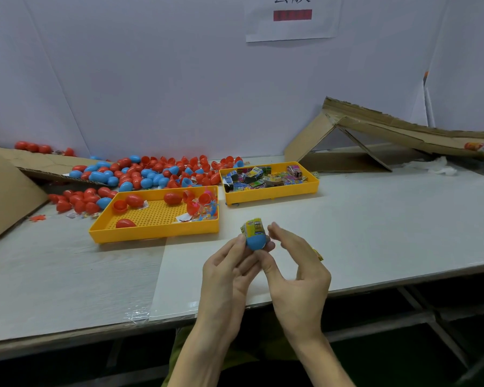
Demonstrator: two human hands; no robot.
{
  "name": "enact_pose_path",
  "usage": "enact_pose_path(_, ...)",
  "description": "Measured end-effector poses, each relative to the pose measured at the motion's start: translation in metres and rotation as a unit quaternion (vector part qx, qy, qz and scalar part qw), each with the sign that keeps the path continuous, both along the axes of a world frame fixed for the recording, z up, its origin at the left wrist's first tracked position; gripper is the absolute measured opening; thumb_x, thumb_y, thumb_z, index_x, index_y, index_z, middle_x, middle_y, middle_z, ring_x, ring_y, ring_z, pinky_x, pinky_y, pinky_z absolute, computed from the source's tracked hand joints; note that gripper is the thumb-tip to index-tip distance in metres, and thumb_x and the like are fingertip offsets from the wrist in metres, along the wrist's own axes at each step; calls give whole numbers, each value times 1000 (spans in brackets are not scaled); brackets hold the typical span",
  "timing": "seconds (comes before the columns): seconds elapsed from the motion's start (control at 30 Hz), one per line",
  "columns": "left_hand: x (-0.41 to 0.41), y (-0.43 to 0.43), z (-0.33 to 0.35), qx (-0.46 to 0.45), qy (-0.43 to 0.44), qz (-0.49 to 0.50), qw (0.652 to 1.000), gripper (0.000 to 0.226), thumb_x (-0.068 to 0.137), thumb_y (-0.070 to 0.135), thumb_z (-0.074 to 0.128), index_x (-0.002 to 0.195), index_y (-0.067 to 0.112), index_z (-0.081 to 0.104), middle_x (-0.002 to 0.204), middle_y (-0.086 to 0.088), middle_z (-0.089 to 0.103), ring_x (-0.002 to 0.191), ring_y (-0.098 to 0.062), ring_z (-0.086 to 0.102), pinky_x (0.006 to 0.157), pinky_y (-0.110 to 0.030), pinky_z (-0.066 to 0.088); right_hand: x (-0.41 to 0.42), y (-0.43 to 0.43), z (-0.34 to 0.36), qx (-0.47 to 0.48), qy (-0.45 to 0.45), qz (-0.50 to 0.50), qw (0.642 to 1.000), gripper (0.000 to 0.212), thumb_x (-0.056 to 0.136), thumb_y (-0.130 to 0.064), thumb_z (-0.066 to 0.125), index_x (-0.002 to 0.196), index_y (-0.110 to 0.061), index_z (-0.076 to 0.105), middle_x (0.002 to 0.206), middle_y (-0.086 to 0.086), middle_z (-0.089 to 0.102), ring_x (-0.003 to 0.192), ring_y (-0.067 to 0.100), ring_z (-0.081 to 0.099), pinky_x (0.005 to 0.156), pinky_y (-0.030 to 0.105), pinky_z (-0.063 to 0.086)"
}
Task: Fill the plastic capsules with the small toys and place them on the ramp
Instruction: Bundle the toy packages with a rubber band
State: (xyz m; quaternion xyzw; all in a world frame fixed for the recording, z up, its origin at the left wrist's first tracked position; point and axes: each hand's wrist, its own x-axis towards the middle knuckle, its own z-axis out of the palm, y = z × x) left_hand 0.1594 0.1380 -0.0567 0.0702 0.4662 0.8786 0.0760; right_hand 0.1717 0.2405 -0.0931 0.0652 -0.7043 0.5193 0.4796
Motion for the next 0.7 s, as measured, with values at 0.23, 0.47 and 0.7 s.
enact_pose_path(0.23, 1, 0, 3, -37, 11, 0, 999, 35, 86, 42, 62, 106, 18, 79, 112, -16, 74, 109, -26, 71, 84, -25, 57, 1, 0, 1, 10, -9, 30, 999, 35, 84, -20, 72, 119, -15, 70, 117, -7, 71, 113, 3, 63, 96, 15, 49)
enact_pose_path(0.47, 0, -2, 3, -38, 14, -24, 999, 35, 84, 40, 61, 104, 18, 79, 111, -16, 74, 107, -28, 71, 82, -25, 58, 1, 3, 0, 12, -10, 40, 999, 34, 86, -17, 71, 120, -15, 71, 116, -8, 70, 112, 3, 63, 93, 12, 48)
enact_pose_path(0.7, -3, -3, 2, -46, 10, -41, 998, 34, 84, 38, 61, 102, 15, 80, 107, -16, 75, 104, -25, 73, 79, -23, 58, -1, 5, -5, -5, 2, 31, 1000, 33, 81, -10, 73, 114, -11, 74, 110, -4, 73, 106, 9, 67, 90, 19, 53)
